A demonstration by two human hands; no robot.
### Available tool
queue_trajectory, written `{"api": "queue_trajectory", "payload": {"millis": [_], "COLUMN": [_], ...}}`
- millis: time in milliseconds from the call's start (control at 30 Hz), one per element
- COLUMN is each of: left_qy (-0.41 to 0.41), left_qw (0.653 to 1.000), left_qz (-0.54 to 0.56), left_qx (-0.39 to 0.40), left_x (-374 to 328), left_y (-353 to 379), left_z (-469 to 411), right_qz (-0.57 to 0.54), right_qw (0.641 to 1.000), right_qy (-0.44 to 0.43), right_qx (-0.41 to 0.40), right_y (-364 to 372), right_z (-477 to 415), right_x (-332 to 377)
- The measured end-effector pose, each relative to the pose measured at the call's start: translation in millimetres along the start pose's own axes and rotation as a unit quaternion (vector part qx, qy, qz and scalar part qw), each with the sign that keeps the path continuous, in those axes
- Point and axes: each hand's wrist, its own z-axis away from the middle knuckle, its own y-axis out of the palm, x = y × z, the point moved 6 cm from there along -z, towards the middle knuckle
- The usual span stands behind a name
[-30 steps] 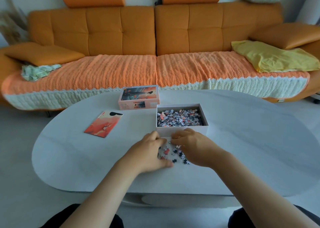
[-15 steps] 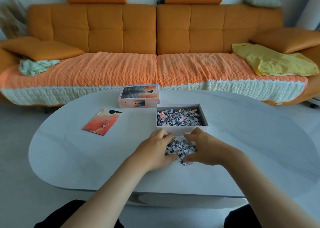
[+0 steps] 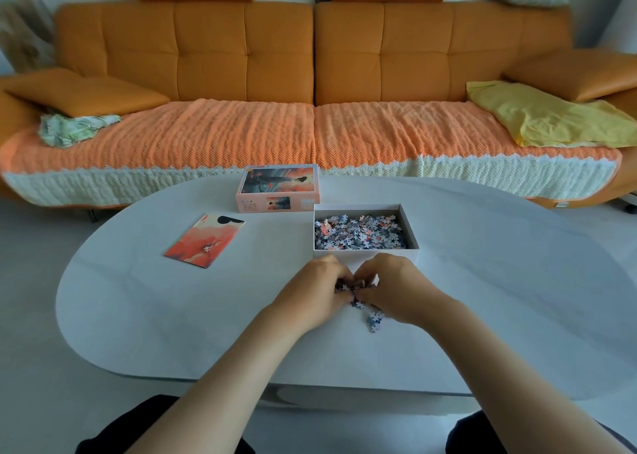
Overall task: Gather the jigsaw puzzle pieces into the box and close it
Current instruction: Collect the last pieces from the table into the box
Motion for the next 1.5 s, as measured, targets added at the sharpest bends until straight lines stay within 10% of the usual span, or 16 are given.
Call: {"api": "queue_trajectory", "payload": {"millis": [533, 1167, 1367, 1500], "left_qy": [0.005, 0.114, 0.062, 0.068], "left_qw": [0.982, 0.985, 0.988, 0.994], "left_qz": [0.095, -0.043, -0.121, -0.066], "left_qx": [-0.165, -0.125, 0.068, 0.055], "left_x": [3, -3, 3, -2], "left_y": [-53, -43, 1, 12], "left_z": [-58, -13, 5, 7], "right_qz": [-0.079, 0.0, 0.066, 0.052], "right_qw": [0.967, 0.97, 0.993, 0.995], "right_qy": [-0.052, -0.189, -0.034, -0.011], "right_qx": [-0.235, -0.154, 0.088, 0.089], "right_y": [-61, -51, -26, -11], "right_z": [-39, 0, 19, 18], "right_x": [10, 8, -19, -26]}}
